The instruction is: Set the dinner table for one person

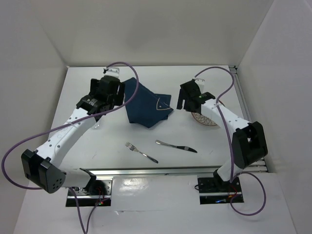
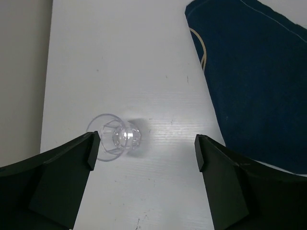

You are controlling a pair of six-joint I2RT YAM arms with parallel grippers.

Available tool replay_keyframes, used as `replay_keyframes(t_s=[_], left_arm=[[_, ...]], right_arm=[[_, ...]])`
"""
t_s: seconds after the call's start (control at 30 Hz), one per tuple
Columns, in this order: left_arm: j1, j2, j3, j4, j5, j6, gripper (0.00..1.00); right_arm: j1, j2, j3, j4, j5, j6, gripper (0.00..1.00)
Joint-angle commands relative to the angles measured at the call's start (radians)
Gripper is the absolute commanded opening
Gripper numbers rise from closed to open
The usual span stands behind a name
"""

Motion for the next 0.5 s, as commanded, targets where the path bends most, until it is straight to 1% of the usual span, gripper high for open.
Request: replay_keyframes(t_s=[0.0,0.07,0.1,0.17,0.2,0.23,0.27,0.33,0.37,0.4,0.43,0.47], left_arm=[[-0.001,-0.014,0.007,-0.054,0.101,-0.018,1.0],[-0.001,-0.014,0.007,-0.038,0.133,-0.018,1.0],[-0.001,-0.014,-0.015,0.005,0.147,-0.034,1.0],[-0.012,-0.023,-0.016,0.016,0.147,-0.083,0.99],[-0.012,-0.003,0.022,-0.005,0.165,-0.104,0.99],[-0.012,0.018,0.05,-0.025,0.217,-0.115,0.99],[-0.023,0.041,0.076,-0.074,0.237,-0.124,0.99],[-0.044,0.119,0.141,-0.093,0.296,-0.124,0.94],[-0.061,0.146,0.159,-0.105,0.313,-0.124,0.89],[-0.098,0.172,0.176,-0.105,0.326,-0.124,0.86],[-0.118,0.231,0.208,-0.105,0.327,-0.135,0.84],[-0.138,0.264,0.228,-0.105,0.327,-0.135,0.8]], right_arm=[[0.02,-0.075,-0.038,0.031,-0.011,0.04,1.0],[0.02,-0.089,-0.038,0.031,-0.011,0.04,1.0],[0.02,-0.089,-0.038,0.022,-0.011,0.04,1.0],[0.02,-0.089,-0.01,-0.035,0.013,0.066,1.0],[0.02,-0.077,0.0,-0.059,0.05,0.09,1.0],[0.02,-0.077,0.022,-0.087,0.067,0.107,1.0],[0.02,-0.067,0.031,-0.146,0.082,0.125,1.0],[0.02,-0.067,0.031,-0.204,0.105,0.173,1.0],[0.031,-0.067,0.013,-0.23,0.105,0.173,1.0],[0.031,-0.101,-0.005,-0.253,0.105,0.182,1.0],[0.031,-0.122,-0.028,-0.253,0.105,0.182,1.0],[0.031,-0.147,-0.074,-0.264,0.09,0.195,1.0]])
